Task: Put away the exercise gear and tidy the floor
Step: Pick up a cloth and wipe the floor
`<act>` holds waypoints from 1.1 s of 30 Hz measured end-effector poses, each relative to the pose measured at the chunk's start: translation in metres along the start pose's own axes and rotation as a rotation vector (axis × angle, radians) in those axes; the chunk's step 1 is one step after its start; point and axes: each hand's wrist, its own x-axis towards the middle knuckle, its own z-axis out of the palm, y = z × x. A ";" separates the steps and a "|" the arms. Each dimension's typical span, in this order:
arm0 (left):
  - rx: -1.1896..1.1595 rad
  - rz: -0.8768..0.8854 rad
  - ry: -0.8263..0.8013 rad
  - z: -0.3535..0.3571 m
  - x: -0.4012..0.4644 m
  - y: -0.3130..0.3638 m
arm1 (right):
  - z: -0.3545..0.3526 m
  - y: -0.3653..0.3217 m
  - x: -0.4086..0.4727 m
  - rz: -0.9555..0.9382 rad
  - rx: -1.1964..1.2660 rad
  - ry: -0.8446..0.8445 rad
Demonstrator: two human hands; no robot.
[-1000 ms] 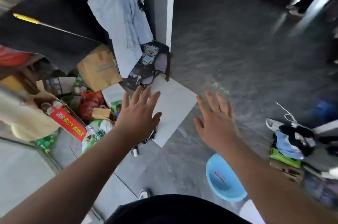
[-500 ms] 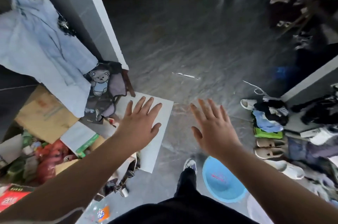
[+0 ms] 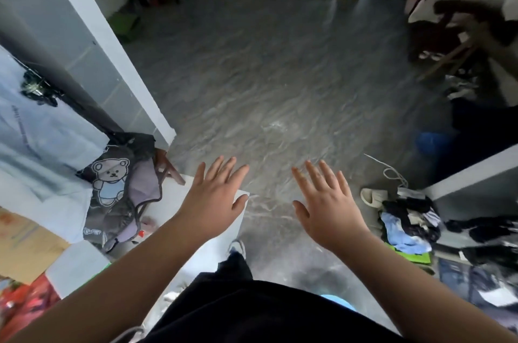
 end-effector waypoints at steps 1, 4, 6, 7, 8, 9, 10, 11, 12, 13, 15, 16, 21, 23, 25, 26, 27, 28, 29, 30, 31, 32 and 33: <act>-0.009 0.005 -0.008 0.001 0.020 -0.005 | 0.001 0.007 0.018 -0.001 -0.001 -0.009; -0.019 0.032 0.006 0.002 0.091 -0.025 | 0.003 0.027 0.078 0.020 -0.007 -0.005; -0.031 0.046 -0.001 0.003 0.144 -0.041 | 0.005 0.039 0.123 0.052 -0.006 -0.011; -0.033 0.045 -0.008 0.002 0.172 -0.048 | 0.005 0.045 0.145 0.073 -0.010 -0.014; -0.038 0.042 -0.013 -0.001 0.200 -0.056 | 0.005 0.051 0.168 0.092 -0.012 -0.016; -0.047 0.041 -0.019 -0.005 0.227 -0.061 | 0.002 0.058 0.190 0.109 -0.006 -0.023; -0.058 0.039 -0.028 -0.010 0.251 -0.065 | -0.001 0.065 0.210 0.129 0.005 -0.028; -0.064 0.041 -0.028 -0.014 0.275 -0.069 | -0.003 0.073 0.228 0.153 0.018 -0.022; -0.060 0.054 -0.023 -0.018 0.298 -0.072 | -0.006 0.083 0.245 0.179 0.027 -0.013; -0.052 0.072 -0.025 -0.022 0.320 -0.073 | -0.010 0.094 0.262 0.207 0.036 -0.010; -0.038 0.098 -0.041 -0.029 0.362 -0.072 | -0.015 0.119 0.291 0.256 0.046 0.003; -0.034 0.105 -0.050 -0.032 0.383 -0.070 | -0.017 0.132 0.303 0.281 0.053 0.011; -0.008 0.131 -0.060 -0.039 0.484 -0.040 | -0.026 0.204 0.365 0.317 0.068 0.016; 0.000 0.119 -0.061 -0.036 0.527 -0.025 | -0.029 0.243 0.393 0.321 0.079 0.028; 0.024 0.095 -0.051 -0.033 0.572 -0.006 | -0.030 0.286 0.422 0.309 0.082 0.044; 0.029 0.081 -0.048 -0.032 0.595 0.005 | -0.031 0.309 0.436 0.292 0.079 0.049; 0.022 0.065 -0.044 -0.030 0.618 0.018 | -0.032 0.333 0.451 0.270 0.074 0.046; 0.009 0.044 -0.048 -0.029 0.641 0.031 | -0.034 0.358 0.466 0.249 0.072 0.030; -0.006 0.020 -0.060 -0.029 0.663 0.044 | -0.038 0.382 0.482 0.228 0.071 0.006; -0.023 -0.002 -0.068 -0.032 0.684 0.055 | -0.043 0.405 0.497 0.205 0.069 -0.016; -0.041 -0.026 -0.067 -0.035 0.703 0.066 | -0.048 0.426 0.511 0.177 0.066 -0.034; -0.056 -0.053 -0.054 -0.039 0.720 0.076 | -0.055 0.447 0.526 0.143 0.061 -0.046; -0.063 -0.080 -0.047 -0.043 0.736 0.083 | -0.062 0.465 0.542 0.106 0.053 -0.053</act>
